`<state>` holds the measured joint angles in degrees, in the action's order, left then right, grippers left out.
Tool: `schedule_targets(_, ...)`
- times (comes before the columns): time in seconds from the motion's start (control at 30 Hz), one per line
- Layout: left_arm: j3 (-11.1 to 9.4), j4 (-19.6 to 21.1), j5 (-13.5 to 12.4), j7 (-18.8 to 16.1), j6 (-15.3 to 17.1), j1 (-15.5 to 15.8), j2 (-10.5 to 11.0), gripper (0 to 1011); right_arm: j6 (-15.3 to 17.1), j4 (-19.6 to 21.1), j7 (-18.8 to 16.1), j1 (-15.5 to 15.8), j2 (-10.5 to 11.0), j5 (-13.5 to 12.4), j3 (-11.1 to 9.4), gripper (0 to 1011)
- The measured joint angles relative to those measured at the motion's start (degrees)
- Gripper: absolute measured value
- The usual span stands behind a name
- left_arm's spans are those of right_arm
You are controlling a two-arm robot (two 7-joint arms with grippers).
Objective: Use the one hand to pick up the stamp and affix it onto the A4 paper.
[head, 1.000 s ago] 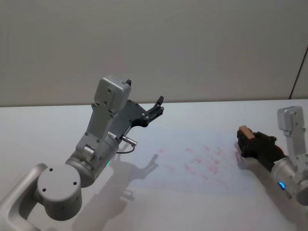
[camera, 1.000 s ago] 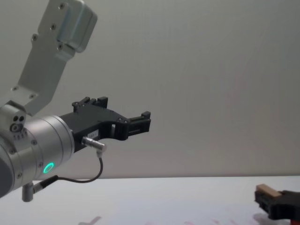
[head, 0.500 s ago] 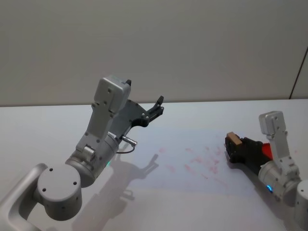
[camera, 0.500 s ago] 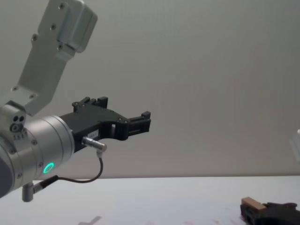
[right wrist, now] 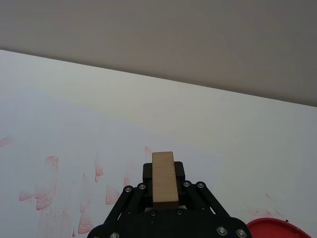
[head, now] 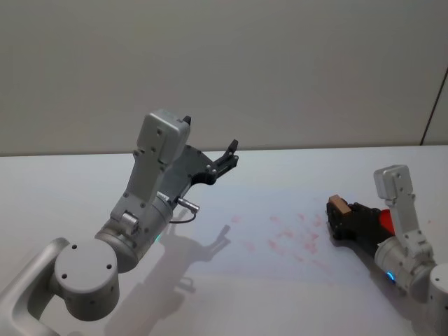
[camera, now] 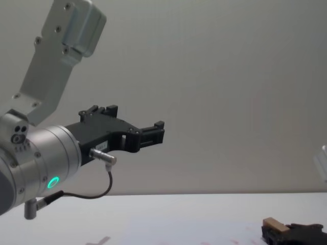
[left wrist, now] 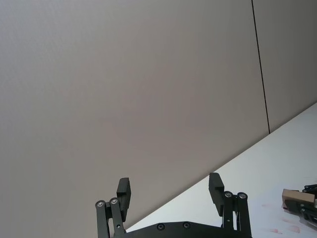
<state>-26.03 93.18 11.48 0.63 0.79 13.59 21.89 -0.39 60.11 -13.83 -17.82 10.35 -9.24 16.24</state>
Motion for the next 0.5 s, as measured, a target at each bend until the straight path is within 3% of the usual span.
schedule_targets(0.5,0.0,0.0,0.0,0.0,0.0,0.0,0.0,1001,0.4,1.3,-0.4,0.5,0.2,-1.7,-0.4,220)
